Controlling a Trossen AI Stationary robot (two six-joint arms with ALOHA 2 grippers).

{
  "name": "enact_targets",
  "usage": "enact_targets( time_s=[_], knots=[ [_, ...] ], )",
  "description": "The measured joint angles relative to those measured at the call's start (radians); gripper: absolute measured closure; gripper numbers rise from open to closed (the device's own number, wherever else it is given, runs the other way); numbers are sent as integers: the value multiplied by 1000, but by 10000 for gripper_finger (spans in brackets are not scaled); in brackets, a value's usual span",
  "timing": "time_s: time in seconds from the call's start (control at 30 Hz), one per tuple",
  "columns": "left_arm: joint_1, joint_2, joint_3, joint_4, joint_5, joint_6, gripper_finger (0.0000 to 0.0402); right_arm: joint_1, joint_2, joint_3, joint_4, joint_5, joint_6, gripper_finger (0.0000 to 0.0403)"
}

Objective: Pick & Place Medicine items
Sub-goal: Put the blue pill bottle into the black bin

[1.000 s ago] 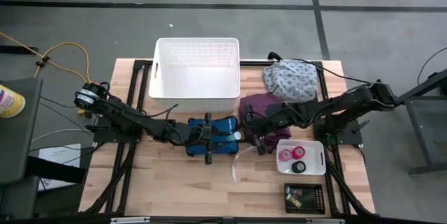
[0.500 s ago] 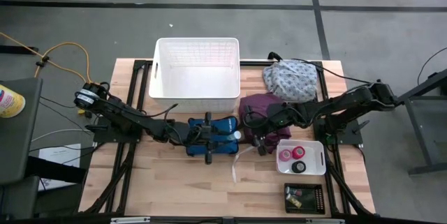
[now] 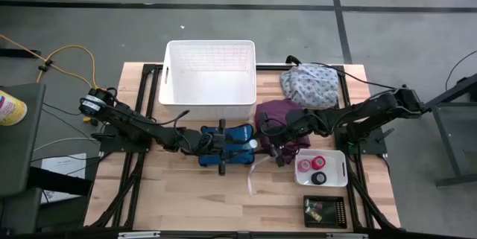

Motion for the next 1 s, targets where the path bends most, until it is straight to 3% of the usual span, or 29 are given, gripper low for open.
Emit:
enact_targets(
  time_s=[0.6,1.0],
  knots=[
    [-1,0,0,13,1,8,301,0,0,0,38,-20,0,232],
    [-1,0,0,13,1,21,301,0,0,0,39,-12,-4,315]
  ],
)
